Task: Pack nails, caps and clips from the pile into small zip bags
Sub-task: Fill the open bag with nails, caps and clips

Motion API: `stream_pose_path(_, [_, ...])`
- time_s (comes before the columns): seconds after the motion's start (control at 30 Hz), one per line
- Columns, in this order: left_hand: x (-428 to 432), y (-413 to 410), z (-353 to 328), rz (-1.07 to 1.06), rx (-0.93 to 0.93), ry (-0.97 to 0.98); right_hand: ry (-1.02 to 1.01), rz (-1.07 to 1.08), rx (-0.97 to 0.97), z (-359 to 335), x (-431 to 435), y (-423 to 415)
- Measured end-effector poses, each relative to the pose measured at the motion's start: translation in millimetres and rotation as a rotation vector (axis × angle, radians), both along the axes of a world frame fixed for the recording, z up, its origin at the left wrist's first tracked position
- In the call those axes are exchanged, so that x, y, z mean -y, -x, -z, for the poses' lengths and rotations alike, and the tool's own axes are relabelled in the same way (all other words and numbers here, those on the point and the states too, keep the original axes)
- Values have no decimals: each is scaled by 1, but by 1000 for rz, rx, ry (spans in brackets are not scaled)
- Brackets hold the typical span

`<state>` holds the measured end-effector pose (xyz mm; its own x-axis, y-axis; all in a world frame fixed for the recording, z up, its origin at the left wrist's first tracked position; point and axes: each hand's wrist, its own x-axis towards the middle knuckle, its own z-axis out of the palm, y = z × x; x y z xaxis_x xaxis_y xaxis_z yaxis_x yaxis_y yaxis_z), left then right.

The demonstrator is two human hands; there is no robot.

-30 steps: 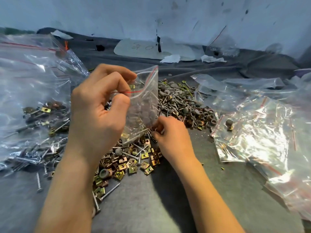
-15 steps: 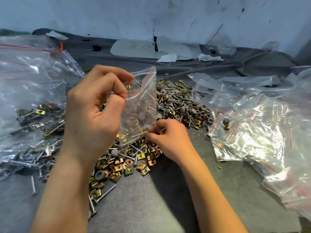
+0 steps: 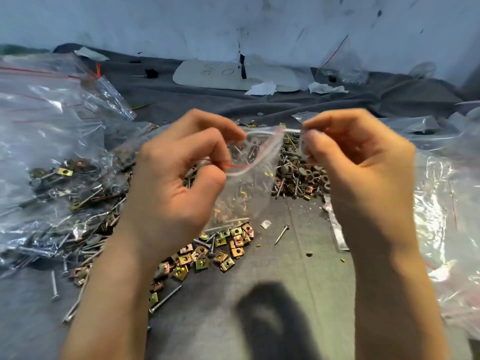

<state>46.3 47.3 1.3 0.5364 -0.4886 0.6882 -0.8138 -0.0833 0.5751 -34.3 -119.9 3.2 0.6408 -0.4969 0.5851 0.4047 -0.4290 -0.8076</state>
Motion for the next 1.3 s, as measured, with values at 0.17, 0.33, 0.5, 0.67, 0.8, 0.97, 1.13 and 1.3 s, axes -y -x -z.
stream_pose_path(0.17, [8,9,-2,80,29,-54,366,44,26,-18,-13,17])
stream_pose_path(0.33, [10,11,-2,108,39,-63,363,13,28,-17,-12,20])
stream_pose_path(0.5, [10,10,-1,115,40,-69,340,1,27,-18,-9,20])
stream_pose_path(0.67, [10,10,-1,124,37,-67,382,61,-12,-17,-11,20])
stream_pose_path(0.8, [10,11,-2,129,43,-68,514,131,-46,-16,-14,18])
stream_pose_path(0.97, [10,11,-2,136,42,-54,455,81,-36,-16,-18,17])
stream_pose_path(1.13, [8,10,-2,113,38,-37,175,82,90,-16,-11,14])
stream_pose_path(1.3, [5,8,-2,86,31,-27,127,201,-476,9,23,5])
